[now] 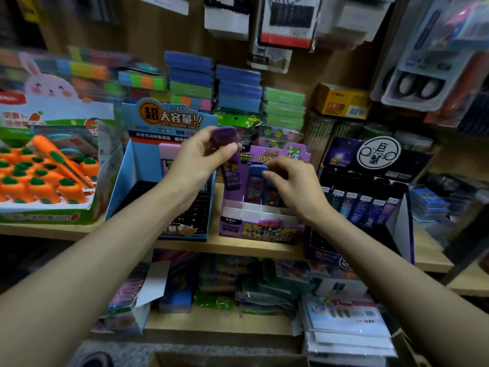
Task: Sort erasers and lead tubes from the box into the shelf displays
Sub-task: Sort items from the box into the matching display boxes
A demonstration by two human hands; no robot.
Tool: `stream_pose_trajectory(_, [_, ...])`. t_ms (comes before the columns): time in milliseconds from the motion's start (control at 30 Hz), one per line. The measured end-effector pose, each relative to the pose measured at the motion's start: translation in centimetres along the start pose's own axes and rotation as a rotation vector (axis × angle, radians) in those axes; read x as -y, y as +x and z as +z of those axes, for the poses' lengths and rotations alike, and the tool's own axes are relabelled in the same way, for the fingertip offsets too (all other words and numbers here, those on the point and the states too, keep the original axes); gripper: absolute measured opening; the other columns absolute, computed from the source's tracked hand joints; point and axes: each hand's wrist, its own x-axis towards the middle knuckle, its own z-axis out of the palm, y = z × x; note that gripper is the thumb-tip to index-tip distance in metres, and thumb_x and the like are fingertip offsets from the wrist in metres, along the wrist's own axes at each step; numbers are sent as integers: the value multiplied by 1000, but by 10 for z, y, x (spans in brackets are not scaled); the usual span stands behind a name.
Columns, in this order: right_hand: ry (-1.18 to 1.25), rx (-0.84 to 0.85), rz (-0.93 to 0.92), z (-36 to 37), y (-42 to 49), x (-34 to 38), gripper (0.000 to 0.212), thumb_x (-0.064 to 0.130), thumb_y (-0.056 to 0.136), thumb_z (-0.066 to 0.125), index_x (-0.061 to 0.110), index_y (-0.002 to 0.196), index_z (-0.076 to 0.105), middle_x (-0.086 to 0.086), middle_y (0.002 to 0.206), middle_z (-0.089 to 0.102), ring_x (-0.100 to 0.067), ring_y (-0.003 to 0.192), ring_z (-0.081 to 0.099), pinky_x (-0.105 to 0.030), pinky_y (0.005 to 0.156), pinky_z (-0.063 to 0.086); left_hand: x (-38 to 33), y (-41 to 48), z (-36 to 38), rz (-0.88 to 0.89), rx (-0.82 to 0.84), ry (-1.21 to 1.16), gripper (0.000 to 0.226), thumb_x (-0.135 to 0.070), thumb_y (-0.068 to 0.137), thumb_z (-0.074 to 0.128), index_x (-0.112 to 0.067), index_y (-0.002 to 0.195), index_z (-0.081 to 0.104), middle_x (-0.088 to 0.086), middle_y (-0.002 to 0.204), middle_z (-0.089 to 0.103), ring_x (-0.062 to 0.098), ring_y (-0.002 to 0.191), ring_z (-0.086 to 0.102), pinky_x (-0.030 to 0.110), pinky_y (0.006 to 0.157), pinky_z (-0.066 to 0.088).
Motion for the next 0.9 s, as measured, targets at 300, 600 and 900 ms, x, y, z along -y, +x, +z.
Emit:
stream_pose_trajectory(300, [-56,2,-20,5,2,-7,15,21,89,61,14,101,66,-7,91,70,-28,93,58,-38,82,45,32,8,-3,270,302,1084,21,-20,80,71,-19,99,61,-7,89,59,20,92,58,27,68,38])
stream_pose_trajectory(600, [-247,107,-94,-16,-2,2,29,24,95,49,14,118,63,-10,116,65,-31,111,48,-38,95,36,34,-5,4,374,118,1373,45,-8,88,59,-14,132,52,12,119,53,31,108,48,40,80,35])
stream_pose_trajectory(900, [-130,301,-43,-78,-101,13,19,18,94,53,12,102,68,-4,100,70,-19,94,62,-32,81,45,-9,-96,-16,267,369,1179,13,-22,93,52,-20,103,60,-8,94,53,16,93,54,33,74,43])
